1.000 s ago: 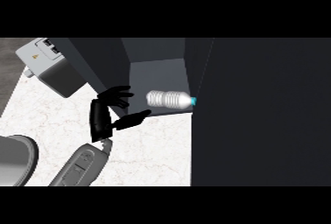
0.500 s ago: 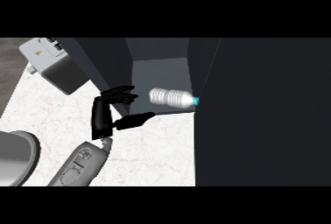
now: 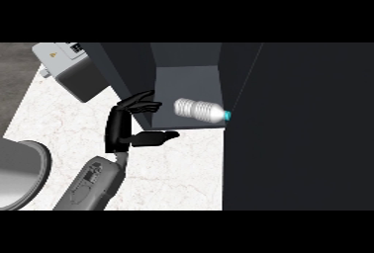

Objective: Pick up the bottled water, place it into the cabinet and close the cabinet

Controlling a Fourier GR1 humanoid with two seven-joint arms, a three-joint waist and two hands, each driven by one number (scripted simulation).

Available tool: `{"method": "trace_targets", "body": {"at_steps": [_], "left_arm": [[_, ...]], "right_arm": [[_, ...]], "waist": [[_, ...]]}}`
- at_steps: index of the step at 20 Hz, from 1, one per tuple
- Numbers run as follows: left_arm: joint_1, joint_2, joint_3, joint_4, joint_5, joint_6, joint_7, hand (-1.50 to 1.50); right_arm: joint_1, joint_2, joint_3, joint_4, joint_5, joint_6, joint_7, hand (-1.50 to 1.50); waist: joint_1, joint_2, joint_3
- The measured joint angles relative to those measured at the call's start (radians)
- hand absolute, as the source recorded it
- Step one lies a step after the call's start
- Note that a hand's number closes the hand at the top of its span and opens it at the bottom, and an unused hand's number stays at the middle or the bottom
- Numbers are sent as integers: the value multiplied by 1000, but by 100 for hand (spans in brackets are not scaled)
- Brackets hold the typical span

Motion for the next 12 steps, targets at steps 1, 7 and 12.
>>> {"method": "trace_targets", "body": {"at_steps": [1, 7, 12], "left_arm": [[-1, -4, 7, 6, 14, -22, -17, -150], [0, -25, 25, 10, 69, -124, -65, -150], [18, -33, 27, -56, 102, -166, -15, -150]], "right_arm": [[0, 4, 4, 6, 7, -4, -5, -150], [16, 10, 11, -16, 17, -30, 5, -150], [36, 14, 27, -17, 31, -43, -8, -150]], "waist": [[4, -1, 0], [27, -2, 0], [36, 0, -1]]}}
